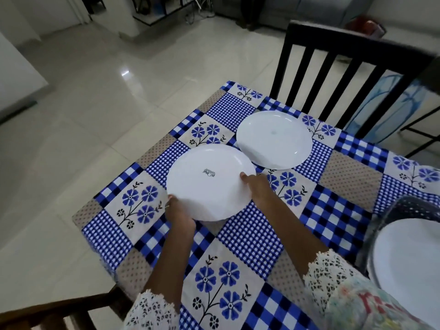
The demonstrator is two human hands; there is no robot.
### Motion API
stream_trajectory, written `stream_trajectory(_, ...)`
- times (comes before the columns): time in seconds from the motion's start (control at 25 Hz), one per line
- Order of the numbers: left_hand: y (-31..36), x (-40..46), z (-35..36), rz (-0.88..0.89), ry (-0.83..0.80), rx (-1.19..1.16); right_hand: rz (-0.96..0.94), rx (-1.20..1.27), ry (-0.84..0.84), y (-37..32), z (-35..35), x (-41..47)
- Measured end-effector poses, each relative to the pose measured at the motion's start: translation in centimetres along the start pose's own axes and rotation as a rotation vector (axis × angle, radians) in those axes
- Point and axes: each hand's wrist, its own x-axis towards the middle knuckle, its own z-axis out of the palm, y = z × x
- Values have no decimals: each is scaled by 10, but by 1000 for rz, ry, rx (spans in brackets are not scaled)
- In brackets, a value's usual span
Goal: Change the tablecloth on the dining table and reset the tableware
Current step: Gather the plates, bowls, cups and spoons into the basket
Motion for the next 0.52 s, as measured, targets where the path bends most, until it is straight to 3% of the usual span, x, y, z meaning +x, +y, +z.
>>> stream_trajectory(0.16,1,-15,78,95,-207,22,4,53,119,-32,-49,39)
stream_trajectory(0.24,-1,-8,110,145,-293,156,4,93,171,-46,-70,56)
stream_trajectory(0.52,1,9,203,453,-274,638,-36,213,299,-74,-99,108)
